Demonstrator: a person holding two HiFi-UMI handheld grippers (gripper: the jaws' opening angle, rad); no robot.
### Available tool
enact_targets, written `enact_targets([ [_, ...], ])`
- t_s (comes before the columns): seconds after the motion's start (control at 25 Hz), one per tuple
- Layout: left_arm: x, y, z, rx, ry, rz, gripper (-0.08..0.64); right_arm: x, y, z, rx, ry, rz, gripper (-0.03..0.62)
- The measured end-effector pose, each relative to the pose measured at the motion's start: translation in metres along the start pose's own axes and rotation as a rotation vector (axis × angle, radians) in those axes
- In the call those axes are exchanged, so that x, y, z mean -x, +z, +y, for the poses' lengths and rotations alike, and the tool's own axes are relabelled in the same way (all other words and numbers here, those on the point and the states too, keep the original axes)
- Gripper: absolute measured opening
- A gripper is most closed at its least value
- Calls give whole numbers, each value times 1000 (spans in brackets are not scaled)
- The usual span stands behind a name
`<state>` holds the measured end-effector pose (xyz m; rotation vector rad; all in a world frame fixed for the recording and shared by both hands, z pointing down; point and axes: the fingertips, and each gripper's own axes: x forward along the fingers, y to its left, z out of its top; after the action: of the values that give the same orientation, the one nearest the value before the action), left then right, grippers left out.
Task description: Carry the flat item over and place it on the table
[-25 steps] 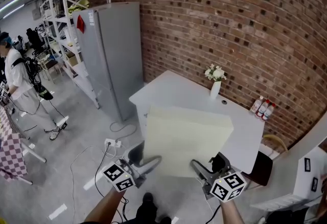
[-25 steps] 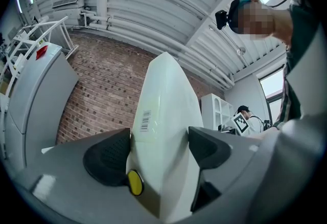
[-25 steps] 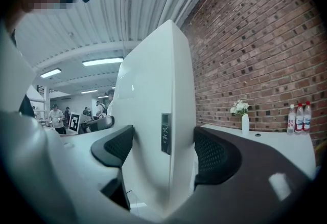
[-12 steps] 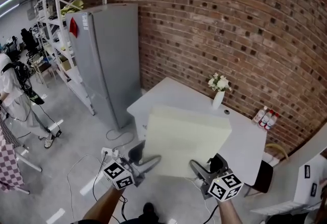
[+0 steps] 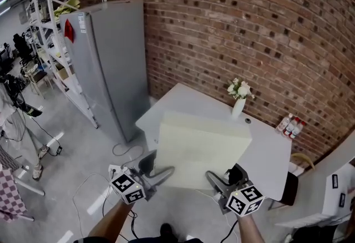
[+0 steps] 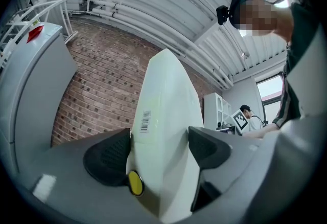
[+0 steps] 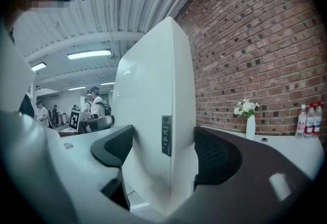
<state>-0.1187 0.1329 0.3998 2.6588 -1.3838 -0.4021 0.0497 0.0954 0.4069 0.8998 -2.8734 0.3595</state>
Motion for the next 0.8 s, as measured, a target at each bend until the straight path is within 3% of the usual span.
enact_targets([
  [0.4,-15,-5,38,21,-28,14,357,-33,-3,-14,-32,-35,9,368],
  [0.8,-58,-17,79,30,-32,33,357,-70,-3,-59,-55,-46,15,370],
])
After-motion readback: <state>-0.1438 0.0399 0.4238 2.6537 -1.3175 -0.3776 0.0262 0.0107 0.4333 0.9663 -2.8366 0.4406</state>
